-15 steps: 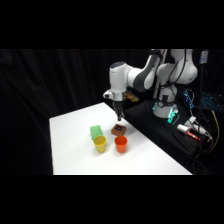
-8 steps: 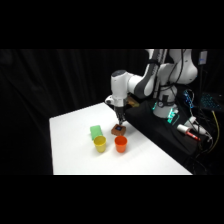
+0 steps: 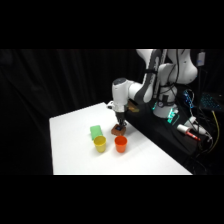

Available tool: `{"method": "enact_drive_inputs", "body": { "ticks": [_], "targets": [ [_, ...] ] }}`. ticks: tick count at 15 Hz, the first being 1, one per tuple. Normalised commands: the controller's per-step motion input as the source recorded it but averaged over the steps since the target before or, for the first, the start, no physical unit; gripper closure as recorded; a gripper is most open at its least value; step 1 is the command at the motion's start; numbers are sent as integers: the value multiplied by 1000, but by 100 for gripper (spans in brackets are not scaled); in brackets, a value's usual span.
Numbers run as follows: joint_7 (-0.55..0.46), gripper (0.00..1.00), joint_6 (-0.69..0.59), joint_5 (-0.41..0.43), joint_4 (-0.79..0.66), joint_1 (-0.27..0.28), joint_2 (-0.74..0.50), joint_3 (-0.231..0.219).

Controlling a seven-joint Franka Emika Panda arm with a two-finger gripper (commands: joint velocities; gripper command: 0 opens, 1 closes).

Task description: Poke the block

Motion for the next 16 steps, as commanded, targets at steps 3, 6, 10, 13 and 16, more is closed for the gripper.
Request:
{"method": "enact_drive_inputs", "body": {
  "ticks": [3, 6, 10, 13, 16],
  "targets": [
    [5, 100, 222, 113, 0, 91, 108, -68],
    [7, 100, 108, 71, -7, 107, 4, -80],
    [-12, 100, -284, 19, -19, 120, -276, -83],
    [8, 100, -487, -77, 32, 109, -400, -76],
    [-51, 100, -485, -46, 100, 39, -353, -21]
  ]
}}
